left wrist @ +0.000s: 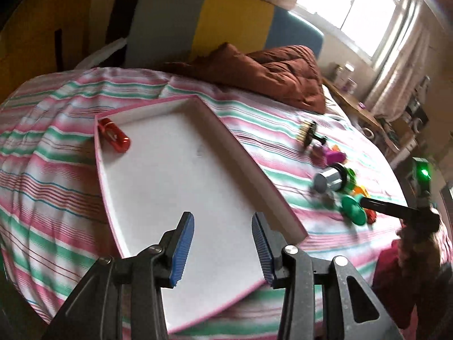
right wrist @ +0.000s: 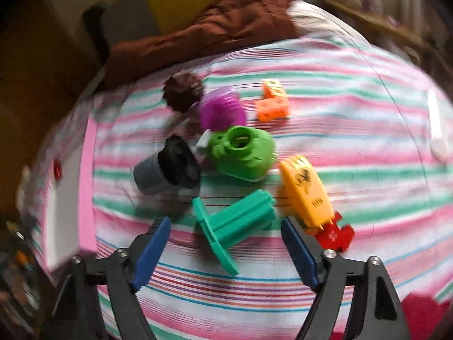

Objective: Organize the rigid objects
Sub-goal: 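Lift the green spool with the right tool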

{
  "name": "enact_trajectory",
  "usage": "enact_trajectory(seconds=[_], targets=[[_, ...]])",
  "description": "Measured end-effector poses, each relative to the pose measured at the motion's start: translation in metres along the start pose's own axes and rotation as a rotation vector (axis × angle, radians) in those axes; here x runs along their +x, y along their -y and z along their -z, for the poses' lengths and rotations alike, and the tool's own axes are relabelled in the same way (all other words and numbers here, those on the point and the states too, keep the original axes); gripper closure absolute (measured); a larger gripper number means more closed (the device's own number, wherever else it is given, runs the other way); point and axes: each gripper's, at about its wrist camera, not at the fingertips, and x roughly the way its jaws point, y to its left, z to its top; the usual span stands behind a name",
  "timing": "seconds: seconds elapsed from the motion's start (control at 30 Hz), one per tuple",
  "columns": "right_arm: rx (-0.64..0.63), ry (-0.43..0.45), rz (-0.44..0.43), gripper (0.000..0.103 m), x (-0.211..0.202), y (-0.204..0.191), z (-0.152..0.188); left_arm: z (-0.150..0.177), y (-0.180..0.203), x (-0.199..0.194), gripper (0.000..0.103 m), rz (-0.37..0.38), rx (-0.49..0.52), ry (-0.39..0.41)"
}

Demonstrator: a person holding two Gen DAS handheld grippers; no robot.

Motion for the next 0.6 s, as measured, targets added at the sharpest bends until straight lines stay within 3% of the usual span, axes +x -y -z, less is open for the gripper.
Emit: enact_trajectory(seconds=[0.2, 0.27, 0.5, 0.6], targets=[[-0.173, -0.07, 0.112, 0.015, 0.035, -0.018, -0.006, 0.012, 0.002, -0.004, 0.06, 0.022, 0.003, -0.019], [-0.184, -0.089, 0.129, 0.04, 0.044, -0.019, -0.006, 0.016, 0.002, -0.006, 0.06, 0.023, 0.003, -0.019], [-0.243, -0.086, 0.145, 0.04, 0.047, -0.031, -0.002, 0.026, 0.004, -0.007, 0.06, 0.0, 0.015, -0.028], [-0.212, -0.095, 0.125, 0.04, 0.049, -0.027, -0.005, 0.029, 0.006, -0.011, 0.06, -0.009, 0.026, -0.022]])
